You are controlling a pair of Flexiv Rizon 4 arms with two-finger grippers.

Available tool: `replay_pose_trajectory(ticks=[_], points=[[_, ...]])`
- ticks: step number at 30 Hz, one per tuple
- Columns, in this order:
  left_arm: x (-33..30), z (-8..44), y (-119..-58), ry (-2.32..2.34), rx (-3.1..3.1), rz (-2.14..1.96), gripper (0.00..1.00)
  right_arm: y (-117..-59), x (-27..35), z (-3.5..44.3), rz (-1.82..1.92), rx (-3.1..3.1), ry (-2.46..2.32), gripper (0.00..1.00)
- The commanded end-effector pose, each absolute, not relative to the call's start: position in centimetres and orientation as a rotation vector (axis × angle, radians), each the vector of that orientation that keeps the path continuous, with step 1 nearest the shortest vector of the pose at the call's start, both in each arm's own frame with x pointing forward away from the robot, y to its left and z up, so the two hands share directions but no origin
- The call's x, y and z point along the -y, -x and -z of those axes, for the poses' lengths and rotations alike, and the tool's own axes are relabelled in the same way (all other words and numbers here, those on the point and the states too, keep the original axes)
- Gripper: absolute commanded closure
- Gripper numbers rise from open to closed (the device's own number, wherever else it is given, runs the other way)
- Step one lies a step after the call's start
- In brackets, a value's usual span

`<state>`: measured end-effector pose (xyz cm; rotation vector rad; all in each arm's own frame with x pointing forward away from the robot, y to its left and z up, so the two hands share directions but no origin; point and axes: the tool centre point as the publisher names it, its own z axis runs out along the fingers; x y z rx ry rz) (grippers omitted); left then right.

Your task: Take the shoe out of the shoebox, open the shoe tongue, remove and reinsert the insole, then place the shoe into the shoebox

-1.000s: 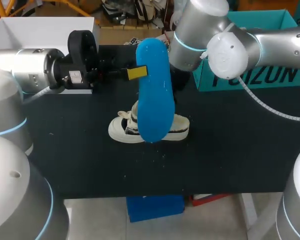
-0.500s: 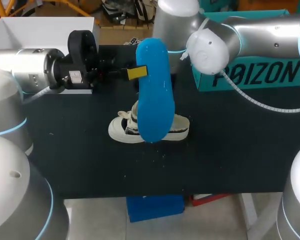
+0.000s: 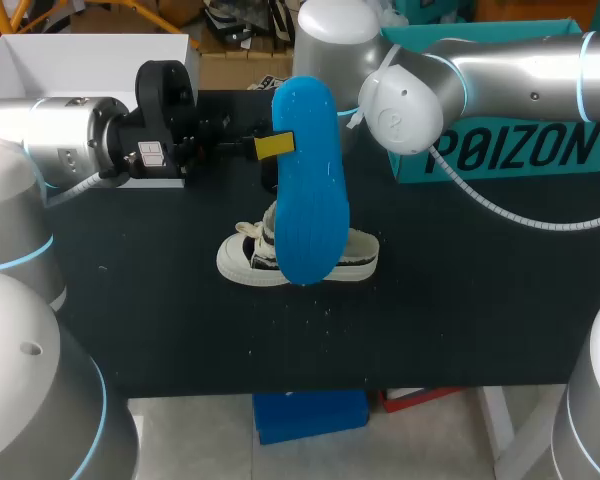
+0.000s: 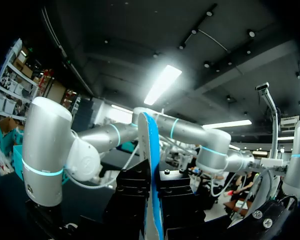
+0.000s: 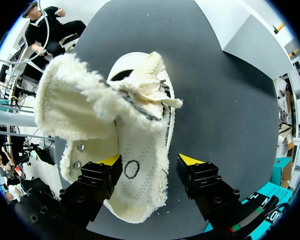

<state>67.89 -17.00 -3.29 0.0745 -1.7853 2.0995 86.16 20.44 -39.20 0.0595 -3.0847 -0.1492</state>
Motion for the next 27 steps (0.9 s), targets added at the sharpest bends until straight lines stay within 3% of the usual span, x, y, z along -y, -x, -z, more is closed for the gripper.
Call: replay_pose_trajectory(ticks=[1,2,4,6,27], points=[[17.17,3.38,-67.86,-0.076,1.786,-2.103,1.0,-86.02,-20.66,39.89,0.152,3.081,-0.051,0.33],[17.17,3.38,-67.86,-0.076,1.786,-2.103,1.0,-85.98,-20.67,39.99,0.153,3.08,-0.05,0.35],[17.17,3.38,-67.86,-0.076,1.786,-2.103,1.0,-85.93,-20.69,40.1,0.156,3.079,-0.048,0.53],[17.17,3.38,-67.86,-0.076,1.786,-2.103,1.0,-85.96,-20.83,40.15,0.164,3.092,-0.073,1.0],[17.17,3.38,-67.86,-0.076,1.786,-2.103,1.0,-85.99,-20.9,40.06,0.157,3.091,-0.086,1.0]])
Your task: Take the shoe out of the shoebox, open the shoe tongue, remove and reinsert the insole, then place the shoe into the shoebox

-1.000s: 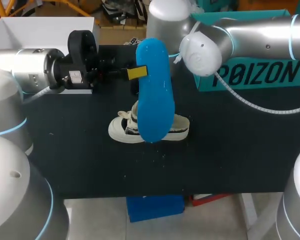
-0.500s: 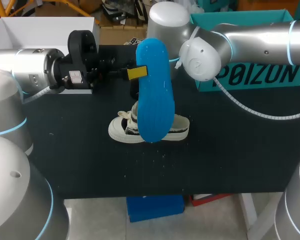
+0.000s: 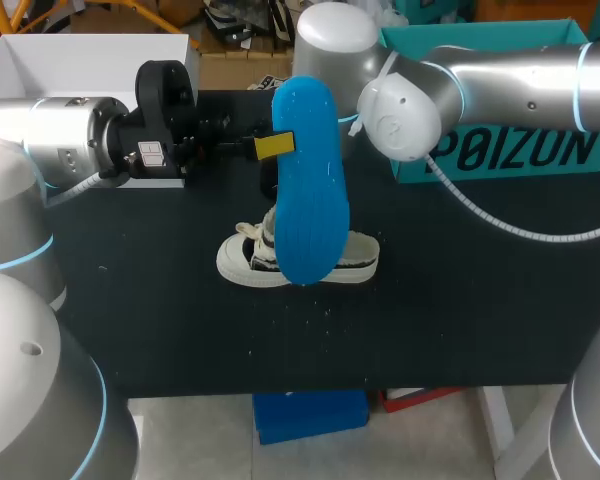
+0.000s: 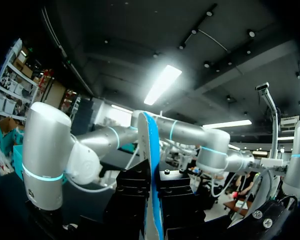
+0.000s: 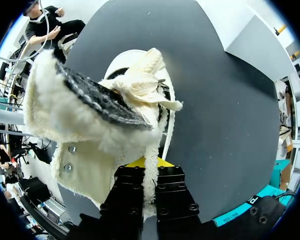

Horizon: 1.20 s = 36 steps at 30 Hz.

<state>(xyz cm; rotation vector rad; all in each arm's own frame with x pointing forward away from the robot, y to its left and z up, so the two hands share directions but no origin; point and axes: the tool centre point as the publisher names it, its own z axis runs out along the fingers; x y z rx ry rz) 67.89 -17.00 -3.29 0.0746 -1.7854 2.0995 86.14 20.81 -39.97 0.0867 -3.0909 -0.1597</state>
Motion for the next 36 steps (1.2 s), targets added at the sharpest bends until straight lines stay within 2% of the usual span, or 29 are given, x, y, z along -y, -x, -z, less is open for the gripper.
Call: replay_pose_trajectory(ticks=[1,6,15,20,27,36], points=[[17.2,3.4,-67.9,-0.076,1.786,-2.103,1.0,-86.0,-20.9,40.1,0.157,3.091,-0.086,1.0],[17.2,3.4,-67.9,-0.076,1.786,-2.103,1.0,-86.3,-20.4,39.8,0.103,3.088,0.01,1.0],[17.2,3.4,-67.9,-0.076,1.786,-2.103,1.0,-87.7,-17.2,32.8,0.097,3.014,0.587,1.0],[17.2,3.4,-67.9,-0.076,1.786,-2.103,1.0,-88.0,-16.5,30.6,0.118,2.922,1.003,1.0],[17.2,3.4,-67.9,-0.076,1.786,-2.103,1.0,-87.5,-16.4,30.5,0.153,2.704,1.535,1.0],[17.2,3.4,-67.9,-0.076,1.786,-2.103,1.0,-87.0,-17.1,31.8,0.146,2.496,1.881,1.0]])
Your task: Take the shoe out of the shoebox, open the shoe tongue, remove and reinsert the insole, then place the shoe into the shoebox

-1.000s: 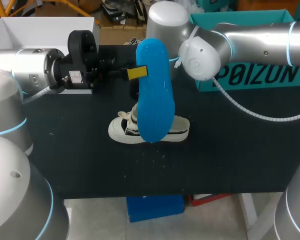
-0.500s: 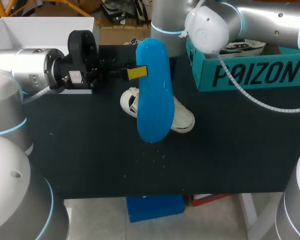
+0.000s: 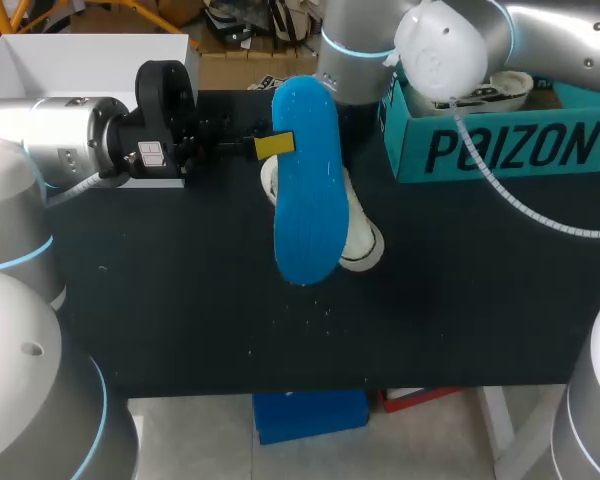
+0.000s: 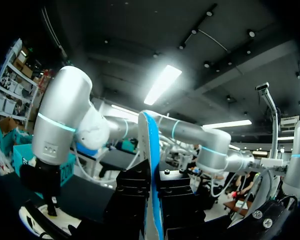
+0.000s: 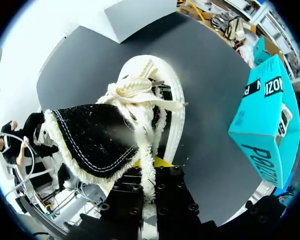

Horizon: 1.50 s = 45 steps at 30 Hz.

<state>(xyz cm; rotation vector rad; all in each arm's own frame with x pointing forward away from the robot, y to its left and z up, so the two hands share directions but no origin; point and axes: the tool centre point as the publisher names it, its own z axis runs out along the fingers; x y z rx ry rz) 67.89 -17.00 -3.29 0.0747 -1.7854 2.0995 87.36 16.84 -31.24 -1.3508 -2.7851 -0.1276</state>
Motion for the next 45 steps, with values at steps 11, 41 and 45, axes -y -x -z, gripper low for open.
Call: replay_pose_trajectory(ticks=[11,41,45], points=[[17.2,3.4,-67.9,-0.076,1.786,-2.103,1.0,-87.4,-17.8,33.1,0.142,2.4,2.047,1.0],[17.2,3.4,-67.9,-0.076,1.786,-2.103,1.0,-86.9,-18.3,38.4,0.142,2.338,2.147,1.0],[17.2,3.4,-67.9,-0.076,1.786,-2.103,1.0,-86.6,-17.9,38.7,0.144,2.291,2.18,1.0]])
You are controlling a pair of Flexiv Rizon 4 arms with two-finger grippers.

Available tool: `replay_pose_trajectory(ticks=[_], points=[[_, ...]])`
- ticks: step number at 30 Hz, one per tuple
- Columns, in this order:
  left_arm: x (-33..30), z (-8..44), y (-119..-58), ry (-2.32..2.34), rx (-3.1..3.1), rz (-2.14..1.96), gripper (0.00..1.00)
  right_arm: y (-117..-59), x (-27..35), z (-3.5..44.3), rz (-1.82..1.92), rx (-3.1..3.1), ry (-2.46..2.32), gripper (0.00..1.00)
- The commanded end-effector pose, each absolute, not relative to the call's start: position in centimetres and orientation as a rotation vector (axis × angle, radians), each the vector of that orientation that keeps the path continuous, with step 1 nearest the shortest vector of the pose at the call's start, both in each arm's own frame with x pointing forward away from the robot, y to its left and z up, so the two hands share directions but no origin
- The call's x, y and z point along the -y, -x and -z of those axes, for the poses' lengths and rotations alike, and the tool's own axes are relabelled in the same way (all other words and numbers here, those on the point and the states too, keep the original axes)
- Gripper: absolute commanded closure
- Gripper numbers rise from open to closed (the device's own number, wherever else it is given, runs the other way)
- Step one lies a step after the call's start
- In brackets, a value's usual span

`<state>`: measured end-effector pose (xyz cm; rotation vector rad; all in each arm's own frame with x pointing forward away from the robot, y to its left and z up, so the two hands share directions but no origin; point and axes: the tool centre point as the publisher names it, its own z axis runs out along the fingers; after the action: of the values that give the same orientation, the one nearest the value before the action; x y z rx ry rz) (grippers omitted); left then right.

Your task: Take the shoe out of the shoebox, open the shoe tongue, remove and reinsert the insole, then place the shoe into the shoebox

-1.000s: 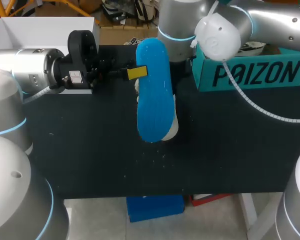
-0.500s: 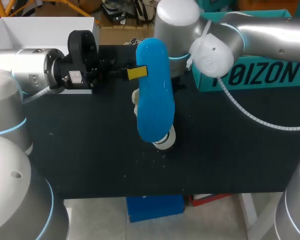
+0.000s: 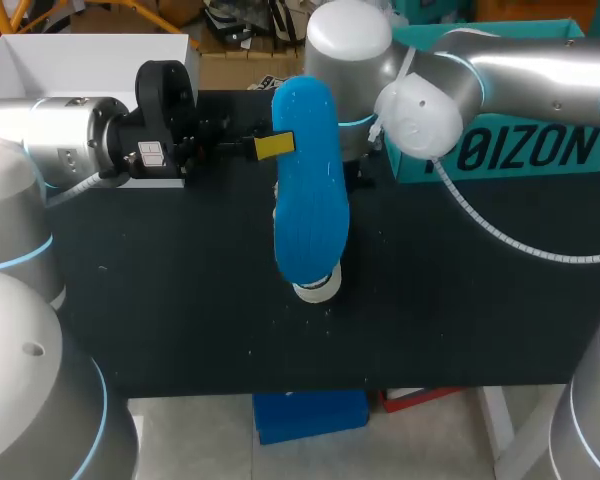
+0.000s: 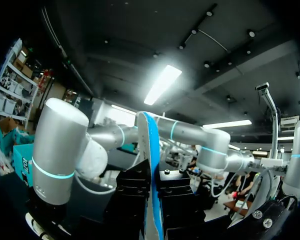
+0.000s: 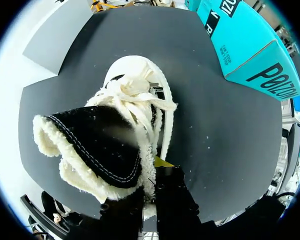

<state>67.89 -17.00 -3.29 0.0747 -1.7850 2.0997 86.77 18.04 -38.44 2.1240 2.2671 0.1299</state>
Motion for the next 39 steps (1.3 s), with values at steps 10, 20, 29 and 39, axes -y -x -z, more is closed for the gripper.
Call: replay_pose_trajectory(ticks=[10,20,29,39], points=[[17.2,3.4,-67.9,-0.076,1.786,-2.103,1.0,-85.9,-15.8,37.5,-0.293,-2.21,-2.218,0.0],[17.2,3.4,-67.9,-0.076,1.786,-2.103,1.0,-84.8,-14.8,33.4,-0.885,-2.406,-2.36,0.0],[17.2,3.4,-67.9,-0.076,1.786,-2.103,1.0,-84.8,-15.0,32.5,-1.018,-2.514,-2.359,0.0],[17.2,3.4,-67.9,-0.076,1.786,-2.103,1.0,-84.6,-14.8,32.4,-1.072,-2.509,-2.394,0.0]])
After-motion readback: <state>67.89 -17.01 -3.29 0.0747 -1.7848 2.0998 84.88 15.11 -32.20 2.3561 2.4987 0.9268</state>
